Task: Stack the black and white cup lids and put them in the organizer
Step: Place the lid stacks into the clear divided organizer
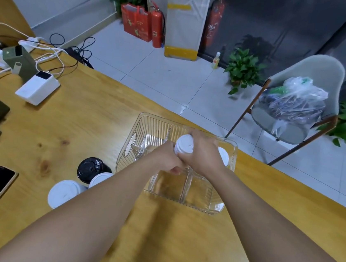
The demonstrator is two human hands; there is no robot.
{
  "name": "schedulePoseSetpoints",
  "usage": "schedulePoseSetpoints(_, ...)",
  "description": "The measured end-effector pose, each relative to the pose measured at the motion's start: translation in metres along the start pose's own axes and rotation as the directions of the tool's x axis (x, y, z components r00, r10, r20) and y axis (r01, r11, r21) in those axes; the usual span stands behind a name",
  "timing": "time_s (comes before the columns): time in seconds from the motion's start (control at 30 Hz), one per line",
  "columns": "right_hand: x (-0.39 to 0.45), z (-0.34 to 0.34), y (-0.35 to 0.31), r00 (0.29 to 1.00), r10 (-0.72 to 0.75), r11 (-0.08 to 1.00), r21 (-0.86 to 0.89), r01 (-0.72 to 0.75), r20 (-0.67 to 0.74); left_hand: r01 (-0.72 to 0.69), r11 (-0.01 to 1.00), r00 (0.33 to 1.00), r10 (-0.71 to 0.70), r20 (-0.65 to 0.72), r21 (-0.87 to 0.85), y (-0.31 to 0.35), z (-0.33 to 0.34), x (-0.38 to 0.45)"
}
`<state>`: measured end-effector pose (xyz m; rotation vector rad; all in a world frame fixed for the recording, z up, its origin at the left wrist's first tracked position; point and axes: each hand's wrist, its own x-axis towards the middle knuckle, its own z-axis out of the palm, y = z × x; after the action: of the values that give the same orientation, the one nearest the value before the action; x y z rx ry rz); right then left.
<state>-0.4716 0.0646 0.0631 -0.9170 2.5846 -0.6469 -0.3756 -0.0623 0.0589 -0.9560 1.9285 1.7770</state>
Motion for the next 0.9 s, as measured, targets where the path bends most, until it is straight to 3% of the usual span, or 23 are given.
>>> schedulePoseSetpoints(0.13,-0.003,0.012,0.002,0.999,-0.017,0.999,0.044,0.019,-0.041,-0.06,0.998,0.997,0.061,0.038,-0.026,-0.005,-0.007,-0.009)
schedulePoseSetpoints(0.3,-0.004,0.017,0.005,0.997,-0.054,0.998,0.011,0.054,-0.057,-0.218,0.961,0.966,0.237,-0.104,0.169,-0.018,-0.013,-0.024)
schedulePoseSetpoints(0.4,-0.008,0.013,0.004,0.994,-0.076,0.995,-0.068,0.07,-0.084,-0.215,0.957,0.954,0.248,-0.169,0.194,-0.022,-0.017,-0.035)
schedulePoseSetpoints(0.53,-0.027,0.005,-0.006,0.98,-0.138,0.987,-0.101,0.125,-0.142,-0.261,0.965,0.939,0.258,-0.227,0.018,-0.03,-0.022,-0.069)
schedulePoseSetpoints(0.63,-0.055,0.003,-0.031,0.976,-0.164,0.986,-0.007,0.165,-0.146,-0.318,0.948,0.91,0.299,-0.287,-0.024,-0.043,-0.031,-0.111)
schedulePoseSetpoints(0.73,-0.099,0.015,-0.062,0.971,-0.218,0.966,0.117,0.23,-0.101,-0.347,0.937,0.872,0.309,-0.379,-0.036,-0.07,-0.048,-0.166)
schedulePoseSetpoints(0.9,-0.171,0.066,-0.114,0.923,-0.37,0.916,0.211,0.343,0.106,-0.34,0.938,0.765,0.236,-0.599,-0.065,-0.155,-0.081,-0.255)
